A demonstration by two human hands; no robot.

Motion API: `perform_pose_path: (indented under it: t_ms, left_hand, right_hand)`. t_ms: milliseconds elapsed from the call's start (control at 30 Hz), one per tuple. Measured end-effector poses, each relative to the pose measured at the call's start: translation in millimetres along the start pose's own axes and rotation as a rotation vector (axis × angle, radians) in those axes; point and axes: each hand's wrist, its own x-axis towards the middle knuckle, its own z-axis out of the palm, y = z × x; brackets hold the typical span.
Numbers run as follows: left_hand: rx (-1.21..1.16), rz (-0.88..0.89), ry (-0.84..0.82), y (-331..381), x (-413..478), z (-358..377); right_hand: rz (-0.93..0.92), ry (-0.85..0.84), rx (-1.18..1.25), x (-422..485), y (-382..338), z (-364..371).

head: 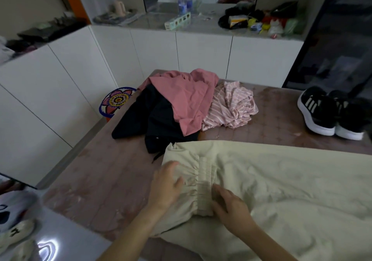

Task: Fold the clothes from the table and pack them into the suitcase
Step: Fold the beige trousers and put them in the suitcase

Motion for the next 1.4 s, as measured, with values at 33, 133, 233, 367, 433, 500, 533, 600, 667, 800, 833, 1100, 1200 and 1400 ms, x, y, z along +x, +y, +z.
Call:
perform_pose_path:
  t_ms: [33, 133, 233, 367, 433, 500, 533, 600, 667, 800, 833, 1100, 1200, 1400]
  left_hand:
    - [0.019, -0.038, 0.019, -12.2, 4.5, -0.4]
    - [-0.025, -0.202, -0.093, -31.2, 10.4, 4.8]
    - [-0.112, -0.286, -0.117, -32.6, 11.9, 13.4]
    - [-0.249, -0.251, -0.071, -29.1, 20.2, 7.9]
    - [-0.282, -0.183, -0.062, -23.8, 22.2, 0.8]
    - [-0.263, -0.156, -0.065, -20.5, 26.6, -3.8]
    - [-0.233, -0.162, -0.079, -19.0, 30.0, -6.3]
    - [-0.162, -0.188, -0.110, -21.7, 42.3, -7.4]
    - [-0.073, -0.139, -0.150, -26.4, 60.5, -5.9]
    - [0.214, 0.014, -0.363, -31.1, 100.2, -5.9]
    - [0.262, 0.023, -0.413, -32.4, 107.4, -6.0]
    - [0.238, -0.101, -0.340, -24.4, 117.6, -1.8]
    - [0.062, -0.299, -0.281, -16.7, 113.8, -2.3]
    - [-0.033, -0.442, -0.380, -33.0, 60.8, -13.8]
  right_hand:
    - [0.024, -0.013, 0.022, 3.7, -6.3, -1.5]
    - [0.157, -0.050, 0.081, 16.4, -21.4, -0.5]
    - [0.332, -0.009, 0.182, 27.5, -29.4, 1.9]
    - [0.369, 0.039, 0.361, 32.1, -30.4, -3.1]
    - [0.321, 0.123, 0.323, 31.3, -27.1, -10.7]
    - [0.339, 0.126, 0.204, 30.9, -21.5, -15.8]
    - [0.374, 0.089, 0.065, 29.9, -18.7, -16.0]
    - [0.310, 0.121, -0.259, 25.5, -16.1, -11.2]
    - [0.056, 0.261, -0.351, 18.6, -22.6, -4.0]
    - [-0.512, 0.024, -0.511, 5.6, -58.9, 25.5]
    - [-0.525, -0.079, -0.569, 7.5, -64.0, 39.4]
    - [-0.249, -0.549, -0.735, 5.8, -78.3, 69.8]
    - [-0.252, -0.451, -0.617, 1.0, -72.8, 74.6]
    - [-0.520, -0.068, -0.474, 56.5, -63.6, 9.8]
